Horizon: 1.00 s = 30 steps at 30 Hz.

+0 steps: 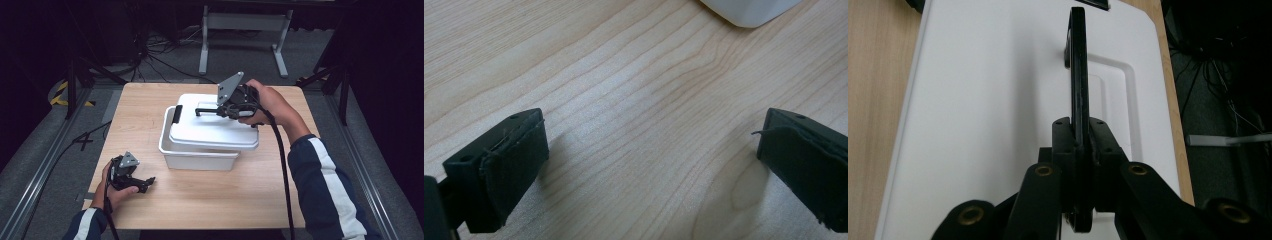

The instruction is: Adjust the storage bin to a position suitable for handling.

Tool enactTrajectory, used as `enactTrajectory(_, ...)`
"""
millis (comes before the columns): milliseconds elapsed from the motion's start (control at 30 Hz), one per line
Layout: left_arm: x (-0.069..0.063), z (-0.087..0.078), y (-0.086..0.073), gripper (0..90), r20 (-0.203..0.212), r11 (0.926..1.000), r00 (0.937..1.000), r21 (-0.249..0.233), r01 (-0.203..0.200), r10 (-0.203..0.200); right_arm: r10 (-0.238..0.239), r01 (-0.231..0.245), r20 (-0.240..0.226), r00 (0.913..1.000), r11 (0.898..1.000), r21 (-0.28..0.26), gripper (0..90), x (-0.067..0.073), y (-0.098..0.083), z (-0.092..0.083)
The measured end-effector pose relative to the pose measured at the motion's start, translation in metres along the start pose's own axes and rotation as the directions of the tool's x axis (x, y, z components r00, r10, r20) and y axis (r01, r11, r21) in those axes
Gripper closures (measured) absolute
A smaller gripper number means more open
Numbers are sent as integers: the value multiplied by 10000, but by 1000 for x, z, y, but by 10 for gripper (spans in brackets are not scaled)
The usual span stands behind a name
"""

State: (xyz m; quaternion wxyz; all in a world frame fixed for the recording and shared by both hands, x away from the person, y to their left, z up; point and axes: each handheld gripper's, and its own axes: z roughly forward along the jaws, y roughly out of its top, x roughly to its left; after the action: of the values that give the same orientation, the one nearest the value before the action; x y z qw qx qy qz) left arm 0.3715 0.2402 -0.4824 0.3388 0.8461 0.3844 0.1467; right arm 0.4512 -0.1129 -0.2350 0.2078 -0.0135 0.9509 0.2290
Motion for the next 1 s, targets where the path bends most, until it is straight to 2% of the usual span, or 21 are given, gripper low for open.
enactTrajectory(433, 0, 0, 0, 5, 1, 10000, 10000, 0, 0, 0, 346, -344, 180, 9992, 9993, -139, 846, -2, -25, -17)
enactTrajectory(1000, 0, 0, 0, 5, -4, 10000, 10000, -10, -1, 1, 1016, -1001, 521, 9935, 9945, -300, 845, -1, -69, -43)
